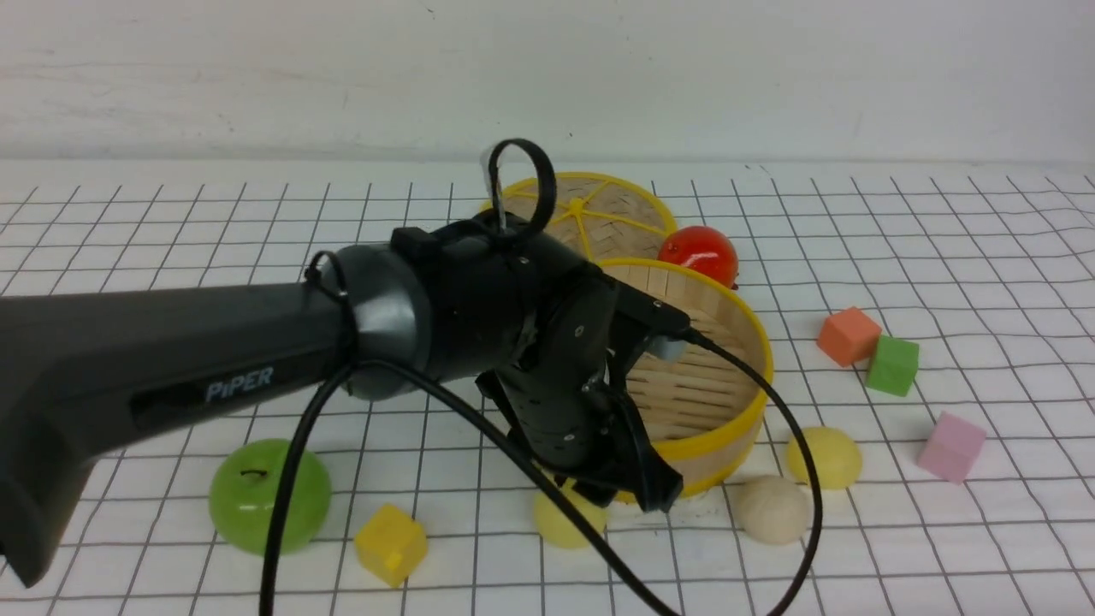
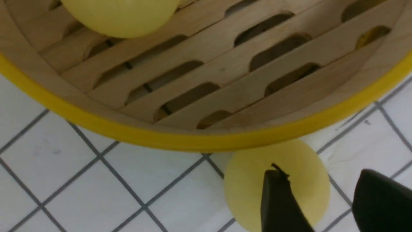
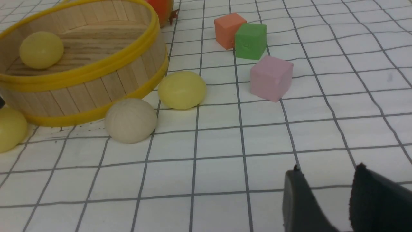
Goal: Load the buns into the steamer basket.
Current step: Use the left arm to grab a steamed stuffed bun
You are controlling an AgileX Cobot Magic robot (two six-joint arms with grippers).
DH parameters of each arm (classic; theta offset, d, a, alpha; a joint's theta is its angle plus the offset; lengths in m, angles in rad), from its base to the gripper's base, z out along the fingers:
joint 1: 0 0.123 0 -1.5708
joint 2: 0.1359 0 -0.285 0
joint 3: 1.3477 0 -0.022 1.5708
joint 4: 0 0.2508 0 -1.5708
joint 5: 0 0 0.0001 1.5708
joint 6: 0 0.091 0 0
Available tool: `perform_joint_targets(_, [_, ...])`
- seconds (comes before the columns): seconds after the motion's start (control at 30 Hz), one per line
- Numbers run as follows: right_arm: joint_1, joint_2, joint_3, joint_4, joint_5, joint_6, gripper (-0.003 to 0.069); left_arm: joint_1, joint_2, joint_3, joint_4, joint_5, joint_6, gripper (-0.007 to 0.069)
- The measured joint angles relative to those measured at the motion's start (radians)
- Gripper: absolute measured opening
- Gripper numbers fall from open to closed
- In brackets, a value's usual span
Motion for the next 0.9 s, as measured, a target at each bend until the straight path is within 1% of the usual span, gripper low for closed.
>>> perform_joint_targets(0.13, [0.0,0.0,0.0,0.0,0.0,0.0,0.0239,0.0,0.008,0.0,0.004,0.01,-0.036,0.0322])
perform_joint_targets(0.67, [0.0,0.0,0.0,0.0,0.0,0.0,0.0239,0.0,0.052,0.0,0.059,0.006,-0.073,0.0318])
perform_joint_targets(0.77, [0.0,0.0,0.0,0.0,0.0,0.0,0.0239,0.0,0.052,0.0,0.061,0.004,-0.074,0.0296])
perform_joint_targets(0.87, [0.0,0.0,0.0,0.0,0.0,0.0,0.0239,0.0,0.053,0.0,0.061,0.004,-0.087,0.0221])
perform_joint_targets(0.9, [0.0,0.0,0.0,0.0,0.0,0.0,0.0239,0.0,0.053,0.0,0.061,0.004,-0.088,0.0221])
